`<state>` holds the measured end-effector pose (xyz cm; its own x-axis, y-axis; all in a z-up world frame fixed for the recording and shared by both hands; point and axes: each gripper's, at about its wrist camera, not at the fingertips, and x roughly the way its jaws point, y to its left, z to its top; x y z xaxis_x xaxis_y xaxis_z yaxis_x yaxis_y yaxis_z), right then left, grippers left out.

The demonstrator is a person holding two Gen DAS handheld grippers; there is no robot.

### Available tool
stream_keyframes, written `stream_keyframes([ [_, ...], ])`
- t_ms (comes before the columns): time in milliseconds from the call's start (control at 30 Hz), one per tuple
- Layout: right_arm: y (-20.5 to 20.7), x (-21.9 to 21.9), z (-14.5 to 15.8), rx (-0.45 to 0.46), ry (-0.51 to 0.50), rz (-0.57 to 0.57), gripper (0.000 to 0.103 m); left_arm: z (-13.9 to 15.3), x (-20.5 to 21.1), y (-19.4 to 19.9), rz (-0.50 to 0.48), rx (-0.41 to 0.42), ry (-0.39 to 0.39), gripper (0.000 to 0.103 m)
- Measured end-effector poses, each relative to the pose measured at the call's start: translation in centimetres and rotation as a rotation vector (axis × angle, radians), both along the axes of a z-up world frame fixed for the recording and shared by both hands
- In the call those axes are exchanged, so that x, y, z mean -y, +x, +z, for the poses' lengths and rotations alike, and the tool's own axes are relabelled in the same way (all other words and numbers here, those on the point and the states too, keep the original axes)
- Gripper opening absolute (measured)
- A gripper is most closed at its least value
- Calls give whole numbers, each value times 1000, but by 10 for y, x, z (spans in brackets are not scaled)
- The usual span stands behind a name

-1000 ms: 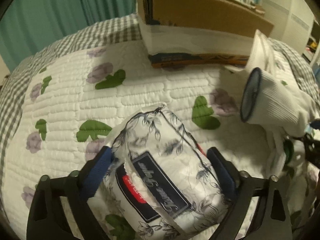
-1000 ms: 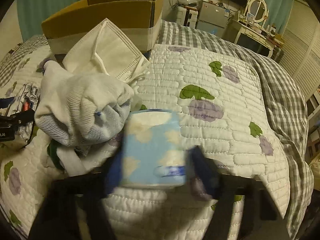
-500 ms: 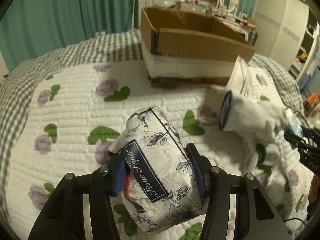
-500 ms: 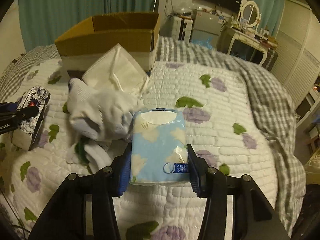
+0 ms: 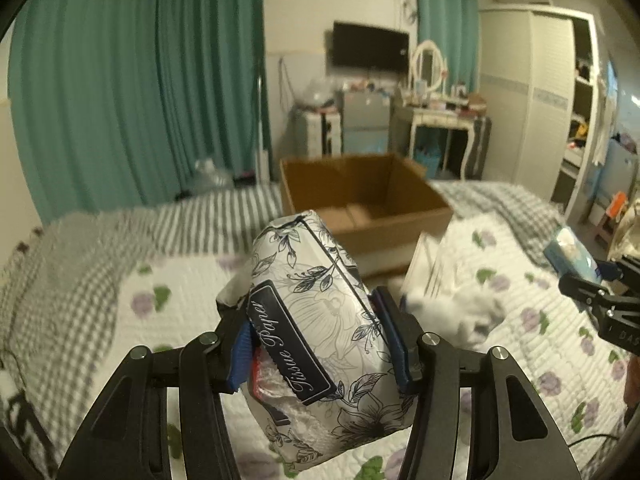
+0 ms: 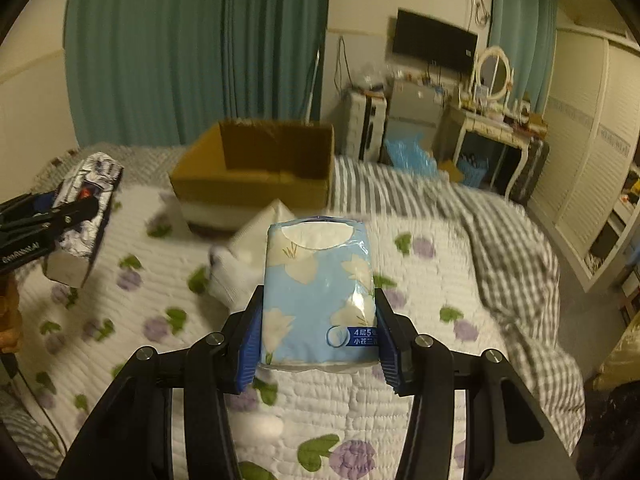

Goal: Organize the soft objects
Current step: 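Carry both tissue packs into the cardboard box and open both tools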

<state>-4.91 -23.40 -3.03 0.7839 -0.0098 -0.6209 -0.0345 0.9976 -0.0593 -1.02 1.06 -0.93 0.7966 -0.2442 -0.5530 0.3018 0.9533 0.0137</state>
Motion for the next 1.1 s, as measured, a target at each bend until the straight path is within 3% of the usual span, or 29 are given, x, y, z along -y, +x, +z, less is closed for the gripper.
stream_keyframes([
  [200,-5,-7,49,107,-2,30,49,42,-4,-3,-3,92,-35,53],
  [500,26,-5,95,205,-38,81,49,65,-6,24,7,178,-62,53],
  [800,84,-9,103,241,-80,132,49,61,5,82,-3,176,-68,54],
  [1100,157,-23,74,201,-86,191,49,45,29,142,-25,136,-66,54],
])
